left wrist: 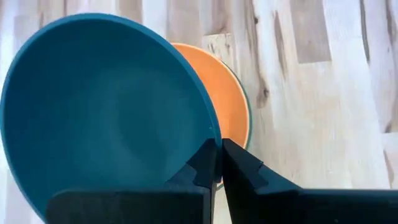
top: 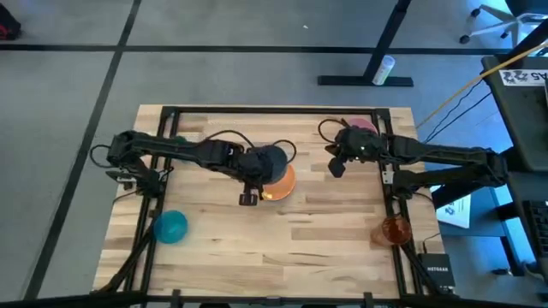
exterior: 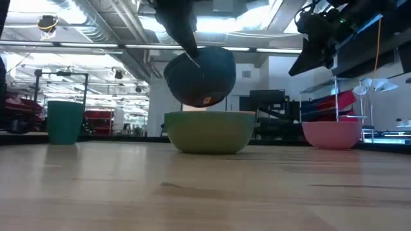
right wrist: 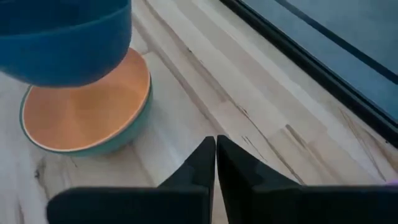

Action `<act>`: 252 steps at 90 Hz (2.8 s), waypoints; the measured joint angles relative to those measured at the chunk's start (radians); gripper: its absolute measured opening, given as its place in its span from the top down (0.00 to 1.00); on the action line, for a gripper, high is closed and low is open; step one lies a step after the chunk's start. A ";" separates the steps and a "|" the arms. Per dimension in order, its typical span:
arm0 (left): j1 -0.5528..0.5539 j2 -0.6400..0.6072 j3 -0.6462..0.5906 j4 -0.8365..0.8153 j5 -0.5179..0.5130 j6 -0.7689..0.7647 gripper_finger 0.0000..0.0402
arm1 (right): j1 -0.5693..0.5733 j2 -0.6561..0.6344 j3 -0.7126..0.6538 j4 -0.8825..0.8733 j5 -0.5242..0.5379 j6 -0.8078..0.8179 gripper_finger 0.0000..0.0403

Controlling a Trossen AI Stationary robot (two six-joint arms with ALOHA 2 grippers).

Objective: Nest bowls inside each other
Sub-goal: Stack the blue bowl on top of the orange bowl

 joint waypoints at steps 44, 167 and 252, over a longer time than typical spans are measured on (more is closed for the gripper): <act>0.001 0.067 0.000 0.048 0.004 -0.035 1.00 | 0.000 -0.001 0.000 -0.046 0.016 -0.005 1.00; 0.024 0.196 -0.020 0.103 0.043 -0.084 1.00 | 0.000 -0.099 0.002 -0.110 0.016 0.024 1.00; 0.042 0.211 -0.042 0.135 0.056 -0.082 0.80 | 0.002 -0.106 0.002 -0.136 0.016 0.036 1.00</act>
